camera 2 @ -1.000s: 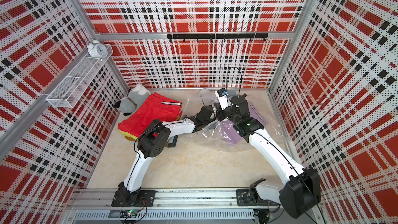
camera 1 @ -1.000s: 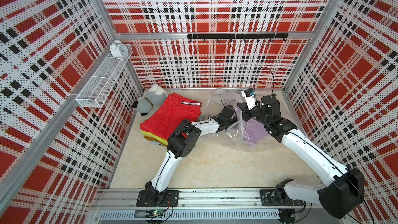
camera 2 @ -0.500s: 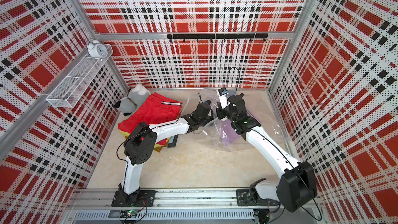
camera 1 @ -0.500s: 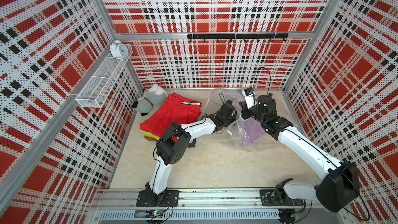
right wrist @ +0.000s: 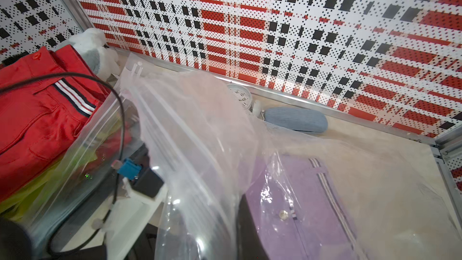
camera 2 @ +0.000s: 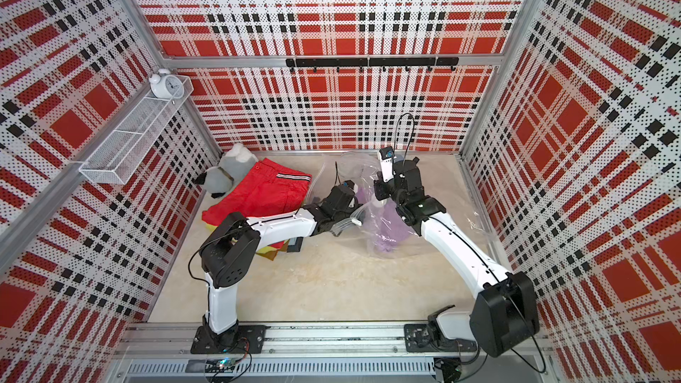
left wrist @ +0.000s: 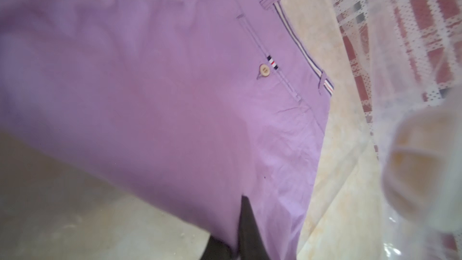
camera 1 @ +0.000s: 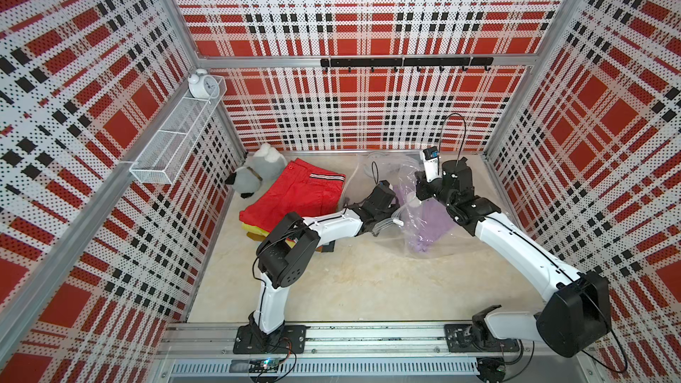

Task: Take the trousers out of the vacuum bag
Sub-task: Take out the trousers from the vacuum bag.

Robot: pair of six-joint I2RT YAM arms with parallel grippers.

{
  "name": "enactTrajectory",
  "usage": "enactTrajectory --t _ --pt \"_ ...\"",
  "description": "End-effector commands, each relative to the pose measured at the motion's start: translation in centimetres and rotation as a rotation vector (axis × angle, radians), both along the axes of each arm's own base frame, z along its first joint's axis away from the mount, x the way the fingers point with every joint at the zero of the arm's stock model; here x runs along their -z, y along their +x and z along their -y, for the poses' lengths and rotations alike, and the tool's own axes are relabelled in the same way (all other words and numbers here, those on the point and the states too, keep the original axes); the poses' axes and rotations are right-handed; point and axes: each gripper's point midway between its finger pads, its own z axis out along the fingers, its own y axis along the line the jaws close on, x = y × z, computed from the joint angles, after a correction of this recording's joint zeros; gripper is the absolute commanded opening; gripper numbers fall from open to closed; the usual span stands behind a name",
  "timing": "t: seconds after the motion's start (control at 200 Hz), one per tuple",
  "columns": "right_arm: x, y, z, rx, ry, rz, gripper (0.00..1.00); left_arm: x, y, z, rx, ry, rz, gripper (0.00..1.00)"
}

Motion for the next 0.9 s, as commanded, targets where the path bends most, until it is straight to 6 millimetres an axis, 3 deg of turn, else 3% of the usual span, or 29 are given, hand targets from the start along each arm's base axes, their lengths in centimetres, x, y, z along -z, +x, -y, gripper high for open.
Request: enactTrajectory --t 0.0,0.15,0.346,0.546,0.757,0.897 --pt "1.0 0.0 0.8 0.021 0.001 -0.021 0.0 -6.8 2.3 -1.1 -0.03 -0.062 0.139 0.0" --pt "2.6 -0.8 0.7 -0.006 -0.002 -0.055 0.0 -9.1 3.9 -2.8 -0.053 -0.066 0.178 0.0" --pt "3.5 -1.0 0.9 -0.008 -0.016 -0.077 0.0 -9.9 4.8 -4.9 -0.072 -0.058 0.19 0.0" --pt "3.4 -0.6 0.6 -0.012 -0.005 -0.077 0.0 -7.5 4.2 -6.2 -0.069 -0.033 0.14 0.0" --pt "3.0 0.0 0.3 -0.016 0.011 -0.073 0.0 -5.2 3.0 -6.2 -0.052 -0.023 0.084 0.15" --pt "3.0 0.2 0.1 -0.019 0.017 -0.071 0.0 -4.2 2.4 -6.3 -0.051 -0.03 0.064 0.33"
